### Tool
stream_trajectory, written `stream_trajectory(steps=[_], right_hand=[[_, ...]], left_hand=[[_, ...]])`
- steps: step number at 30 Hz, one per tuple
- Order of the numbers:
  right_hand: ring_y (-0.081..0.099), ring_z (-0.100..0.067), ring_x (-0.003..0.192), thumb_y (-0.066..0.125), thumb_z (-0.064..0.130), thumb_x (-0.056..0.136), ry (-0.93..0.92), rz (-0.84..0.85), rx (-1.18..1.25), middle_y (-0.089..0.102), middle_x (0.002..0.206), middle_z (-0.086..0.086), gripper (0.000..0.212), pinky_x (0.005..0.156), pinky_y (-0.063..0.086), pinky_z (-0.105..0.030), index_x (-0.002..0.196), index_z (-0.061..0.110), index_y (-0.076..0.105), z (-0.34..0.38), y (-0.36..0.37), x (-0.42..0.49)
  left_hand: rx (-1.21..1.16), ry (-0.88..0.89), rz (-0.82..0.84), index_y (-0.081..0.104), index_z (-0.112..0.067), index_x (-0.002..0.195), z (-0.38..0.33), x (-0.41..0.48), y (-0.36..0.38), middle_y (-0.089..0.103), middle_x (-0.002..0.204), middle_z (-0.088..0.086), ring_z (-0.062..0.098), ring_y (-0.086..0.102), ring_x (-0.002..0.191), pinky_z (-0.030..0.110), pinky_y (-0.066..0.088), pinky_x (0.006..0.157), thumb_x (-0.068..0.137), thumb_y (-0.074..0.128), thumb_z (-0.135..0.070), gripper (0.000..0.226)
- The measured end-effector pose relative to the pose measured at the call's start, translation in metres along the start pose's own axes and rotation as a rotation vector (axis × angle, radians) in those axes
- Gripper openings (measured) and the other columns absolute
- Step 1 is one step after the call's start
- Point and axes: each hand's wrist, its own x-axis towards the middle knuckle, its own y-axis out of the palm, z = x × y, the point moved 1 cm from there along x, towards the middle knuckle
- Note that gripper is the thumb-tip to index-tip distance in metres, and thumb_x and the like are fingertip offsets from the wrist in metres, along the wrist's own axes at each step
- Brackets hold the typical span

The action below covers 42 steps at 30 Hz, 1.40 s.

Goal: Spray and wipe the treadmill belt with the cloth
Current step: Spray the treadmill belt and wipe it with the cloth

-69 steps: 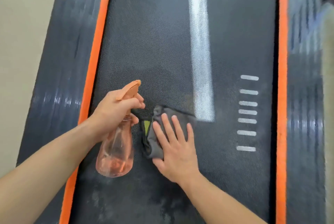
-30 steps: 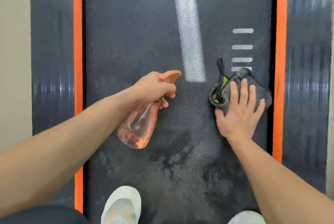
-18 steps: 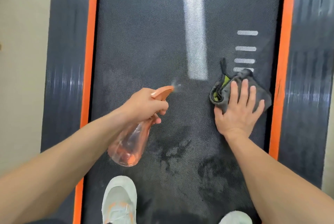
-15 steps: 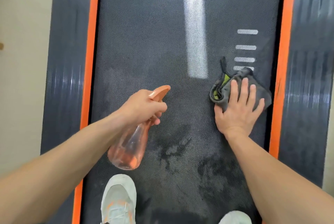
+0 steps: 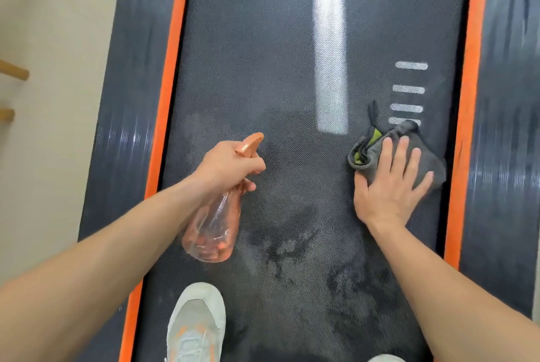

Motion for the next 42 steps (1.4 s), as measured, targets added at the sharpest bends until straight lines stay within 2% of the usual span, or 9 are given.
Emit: stream_trajectory(steps=[5,11,17,22,27,33,36,39,42], right_hand=[[0.011,-0.032,0.157,0.027,0.056,0.088,0.005,-0.006,0.044,0.011,0.172,-0.003,0.083,0.121,0.006,-0.064,0.163,0.022,0.02,0.024,-0.002,0.005],[0.013,-0.031,0.157,0.03,0.058,0.088,-0.22,0.052,0.077,0.022,0.17,-0.003,0.082,0.123,0.004,-0.062,0.162,0.023,0.026,0.08,0.001,0.001],[0.014,-0.031,0.156,0.024,0.062,0.089,-0.232,0.084,0.134,0.017,0.171,0.0,0.08,0.123,0.0,-0.06,0.162,0.028,0.024,0.136,0.0,0.002],[0.007,-0.029,0.158,0.025,0.069,0.088,-0.672,0.122,-0.054,0.011,0.172,0.002,0.08,0.123,0.001,-0.063,0.161,0.036,0.022,0.172,0.001,0.062],[0.004,-0.031,0.158,0.029,0.066,0.088,-0.517,0.062,-0.071,0.007,0.172,0.0,0.08,0.122,0.001,-0.065,0.162,0.036,0.018,0.202,0.0,0.098],[0.01,-0.03,0.158,0.043,0.06,0.081,-1.216,0.212,-0.187,0.012,0.172,0.0,0.086,0.122,0.01,-0.064,0.161,0.036,0.025,0.121,0.014,-0.034],[0.012,-0.028,0.158,0.043,0.058,0.083,-0.994,0.15,-0.088,0.016,0.171,0.002,0.081,0.123,0.007,-0.062,0.16,0.037,0.029,0.147,0.013,0.041],[-0.011,-0.027,0.158,0.041,0.051,0.097,-0.586,0.272,0.285,-0.001,0.173,0.0,0.07,0.126,0.003,-0.056,0.162,0.032,0.022,0.162,-0.006,0.111],[-0.006,-0.024,0.159,0.041,0.055,0.095,-0.56,0.139,0.058,-0.003,0.172,0.003,0.074,0.121,0.009,-0.06,0.163,0.035,0.016,0.128,0.0,0.04]], left_hand=[[-0.045,0.017,-0.005,0.069,-0.01,0.081,0.002,0.009,-0.015,0.067,0.078,0.003,0.025,0.066,0.05,0.026,0.047,0.053,0.067,0.075,-0.019,0.018],[-0.053,-0.054,-0.051,0.065,-0.008,0.075,0.015,0.005,-0.033,0.068,0.066,0.006,0.022,0.064,0.048,0.026,0.047,0.049,0.077,0.07,-0.012,0.007],[-0.113,-0.049,-0.093,0.065,0.002,0.092,0.043,-0.025,-0.064,0.061,0.081,0.004,0.022,0.068,0.051,0.036,0.048,0.065,0.081,0.074,-0.015,0.022],[-0.218,-0.003,-0.212,0.07,0.0,0.105,0.069,-0.045,-0.089,0.065,0.101,0.009,0.019,0.063,0.05,0.029,0.052,0.058,0.09,0.073,-0.01,0.018],[-0.251,0.007,-0.238,0.074,-0.016,0.103,0.075,-0.04,-0.093,0.071,0.107,0.015,0.024,0.067,0.051,0.035,0.052,0.063,0.076,0.075,-0.024,0.028],[-0.192,0.071,-0.168,0.071,-0.007,0.091,0.026,-0.003,-0.075,0.067,0.089,0.006,0.021,0.066,0.048,0.031,0.05,0.059,0.078,0.073,-0.019,0.018],[-0.202,0.077,-0.154,0.07,-0.002,0.103,0.012,0.012,-0.066,0.066,0.091,0.009,0.023,0.066,0.048,0.034,0.05,0.062,0.076,0.073,-0.018,0.032],[-0.207,0.091,-0.136,0.072,-0.005,0.11,0.005,0.021,-0.061,0.068,0.093,0.005,0.026,0.066,0.053,0.037,0.052,0.065,0.071,0.073,-0.022,0.043],[-0.167,0.099,-0.12,0.07,0.0,0.095,-0.002,0.027,-0.058,0.067,0.09,0.006,0.022,0.064,0.048,0.031,0.051,0.058,0.08,0.074,-0.015,0.022]])
